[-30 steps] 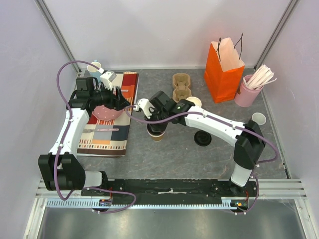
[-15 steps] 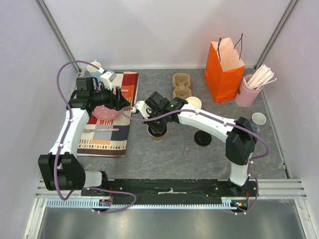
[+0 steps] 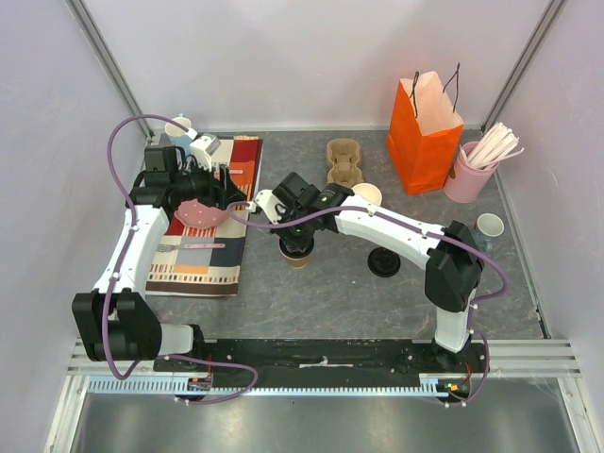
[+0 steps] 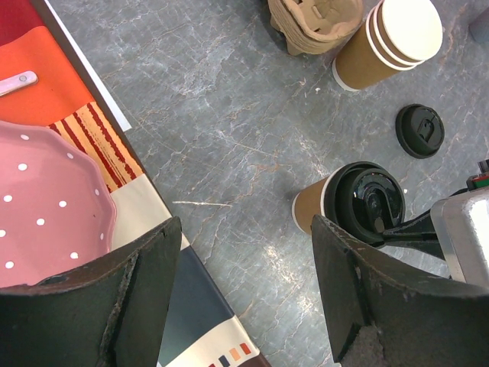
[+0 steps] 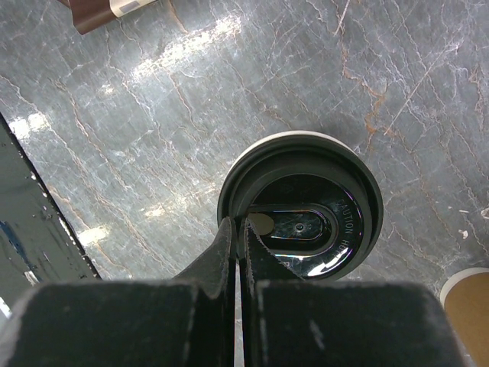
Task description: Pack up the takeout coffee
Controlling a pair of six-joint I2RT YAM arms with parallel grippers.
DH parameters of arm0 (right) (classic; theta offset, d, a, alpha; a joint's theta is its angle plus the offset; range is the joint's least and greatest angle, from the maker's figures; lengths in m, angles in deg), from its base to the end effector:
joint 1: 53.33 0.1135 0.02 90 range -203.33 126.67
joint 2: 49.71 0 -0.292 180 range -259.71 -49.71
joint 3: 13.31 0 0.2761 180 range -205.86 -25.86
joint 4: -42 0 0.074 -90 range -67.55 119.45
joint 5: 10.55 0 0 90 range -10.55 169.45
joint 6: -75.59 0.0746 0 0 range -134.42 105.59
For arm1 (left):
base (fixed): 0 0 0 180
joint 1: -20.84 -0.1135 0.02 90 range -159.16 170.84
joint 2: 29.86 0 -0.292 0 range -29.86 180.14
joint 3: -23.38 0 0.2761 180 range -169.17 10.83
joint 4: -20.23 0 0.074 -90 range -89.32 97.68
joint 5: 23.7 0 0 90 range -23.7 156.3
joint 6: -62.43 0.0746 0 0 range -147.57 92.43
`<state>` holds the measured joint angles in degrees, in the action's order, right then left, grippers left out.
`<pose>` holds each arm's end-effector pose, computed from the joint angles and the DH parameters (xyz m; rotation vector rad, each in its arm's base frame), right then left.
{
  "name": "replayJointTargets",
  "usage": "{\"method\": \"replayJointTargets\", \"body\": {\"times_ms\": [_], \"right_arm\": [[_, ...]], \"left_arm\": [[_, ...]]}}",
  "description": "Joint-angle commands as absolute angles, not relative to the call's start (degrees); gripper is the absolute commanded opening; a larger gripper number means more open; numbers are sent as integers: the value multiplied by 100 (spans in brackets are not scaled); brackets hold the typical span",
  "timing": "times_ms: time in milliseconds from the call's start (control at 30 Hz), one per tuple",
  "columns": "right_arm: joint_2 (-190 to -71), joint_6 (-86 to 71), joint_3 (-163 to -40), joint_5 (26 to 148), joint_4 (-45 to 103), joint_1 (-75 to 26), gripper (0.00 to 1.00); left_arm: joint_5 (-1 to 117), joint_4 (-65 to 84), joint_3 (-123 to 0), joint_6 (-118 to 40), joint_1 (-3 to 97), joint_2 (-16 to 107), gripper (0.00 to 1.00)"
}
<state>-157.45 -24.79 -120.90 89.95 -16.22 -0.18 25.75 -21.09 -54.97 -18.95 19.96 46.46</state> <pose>0.2664 0.3781 0.2654 -1.4532 2.2159 0.5003 0.3287 -0.0435 0.3242 0.5130 2.0888 -0.6968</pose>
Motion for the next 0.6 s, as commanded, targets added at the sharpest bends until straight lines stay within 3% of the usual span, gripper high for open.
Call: {"method": "replayJointTargets", "body": {"times_ms": [0, 567], "right_arm": [[-15755, -2496, -12342, 9070, -1590, 28, 0], [-15975, -2487, -12219, 9141, -1529, 37, 0]], "left_arm": [[2614, -2079, -5500, -1703, 2014, 4555, 76], [2588, -2079, -5483, -1694, 2014, 4555, 76]]}}
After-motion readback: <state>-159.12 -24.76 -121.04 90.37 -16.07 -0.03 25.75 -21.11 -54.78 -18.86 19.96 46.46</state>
